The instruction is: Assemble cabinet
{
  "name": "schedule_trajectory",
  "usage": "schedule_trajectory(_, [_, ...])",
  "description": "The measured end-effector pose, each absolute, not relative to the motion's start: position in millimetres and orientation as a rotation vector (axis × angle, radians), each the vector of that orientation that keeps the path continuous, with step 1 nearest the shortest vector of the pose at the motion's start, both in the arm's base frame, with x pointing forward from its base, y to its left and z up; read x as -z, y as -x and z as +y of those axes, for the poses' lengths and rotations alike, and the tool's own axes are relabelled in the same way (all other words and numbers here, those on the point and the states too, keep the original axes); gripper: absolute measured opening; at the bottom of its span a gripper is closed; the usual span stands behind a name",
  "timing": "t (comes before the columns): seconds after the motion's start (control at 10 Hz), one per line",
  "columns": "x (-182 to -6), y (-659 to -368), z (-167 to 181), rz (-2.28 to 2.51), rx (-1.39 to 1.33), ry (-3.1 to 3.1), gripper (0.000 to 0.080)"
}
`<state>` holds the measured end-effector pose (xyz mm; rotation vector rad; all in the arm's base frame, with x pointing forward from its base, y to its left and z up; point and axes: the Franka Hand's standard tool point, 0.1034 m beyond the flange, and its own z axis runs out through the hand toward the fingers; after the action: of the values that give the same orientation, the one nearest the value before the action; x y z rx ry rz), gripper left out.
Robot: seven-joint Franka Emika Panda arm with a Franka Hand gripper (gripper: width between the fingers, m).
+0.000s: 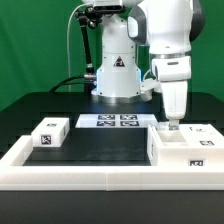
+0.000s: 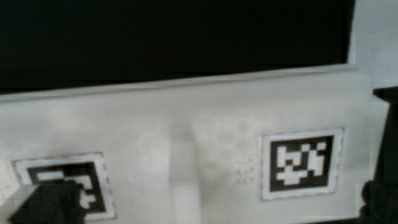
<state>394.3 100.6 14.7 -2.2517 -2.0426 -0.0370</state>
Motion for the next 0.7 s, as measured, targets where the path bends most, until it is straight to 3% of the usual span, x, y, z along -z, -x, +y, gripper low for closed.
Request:
schedule_trajectory(0.1, [-12.7,-393.1,100.5,-2.039,0.032,2.25,0.077])
schedule_trajectory(0.3, [-11.2,-391.8,100.7,-2.036,0.028,2.248,0.0415])
schedule_trajectory(0.4, [-10.6,-391.3,100.8,-2.035,0.026,2.247,0.0279])
schedule_trajectory(0.5, [-10.2,-390.9,100.8,-2.035,0.025,2.246,0.0279])
schedule_trajectory(0.6, [-9.5,-390.4,100.9,-2.034,0.024,2.246,0.0098])
schedule_trajectory(0.7, [-11.3,-393.2,101.3,-2.038,0.041,2.251,0.007])
